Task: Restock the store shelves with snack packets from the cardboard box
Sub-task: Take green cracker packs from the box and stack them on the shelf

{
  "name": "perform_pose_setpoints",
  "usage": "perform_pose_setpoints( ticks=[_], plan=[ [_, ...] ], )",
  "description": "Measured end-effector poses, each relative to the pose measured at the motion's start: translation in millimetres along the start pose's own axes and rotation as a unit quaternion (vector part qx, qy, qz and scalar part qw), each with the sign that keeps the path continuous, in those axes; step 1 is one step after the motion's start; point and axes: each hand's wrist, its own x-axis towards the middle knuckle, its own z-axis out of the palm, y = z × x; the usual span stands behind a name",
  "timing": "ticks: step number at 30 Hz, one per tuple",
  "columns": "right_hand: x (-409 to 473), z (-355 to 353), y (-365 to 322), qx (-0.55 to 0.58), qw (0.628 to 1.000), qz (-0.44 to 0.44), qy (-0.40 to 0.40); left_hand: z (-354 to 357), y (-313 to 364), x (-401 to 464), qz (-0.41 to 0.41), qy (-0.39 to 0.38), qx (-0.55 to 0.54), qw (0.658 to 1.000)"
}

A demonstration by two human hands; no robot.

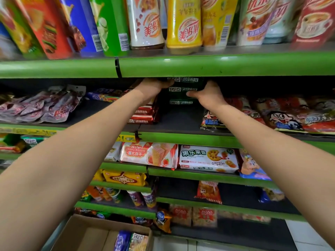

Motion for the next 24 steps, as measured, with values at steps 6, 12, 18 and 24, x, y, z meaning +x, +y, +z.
perform_pose_setpoints(
  ticks=[6, 12, 18, 24],
  plan=[
    [17.6, 11.5, -2.0, -0.076, 0.997, 0.015, 0.028, 10.6, -5.5, 19.2, -0.005, 0.011, 0.085, 0.996],
    [33.6, 16.6, -6.7, -0.054, 0.997, 0.042, 0.045, 17.3, 1.1, 29.5, 0.048, -0.039, 0.173, 0.983],
    [34.6, 23.6, 2.0, -0.04, 0.999, 0.023, 0.0, 12.1, -6.8, 43.8, 0.041, -0.024, 0.316, 0.948],
    [51.5, 19.8, -2.7, -0.063, 0.997, 0.04, 0.011, 19.4, -10.2, 54.2, 0.034, 0.006, 0.332, 0.943]
  ],
)
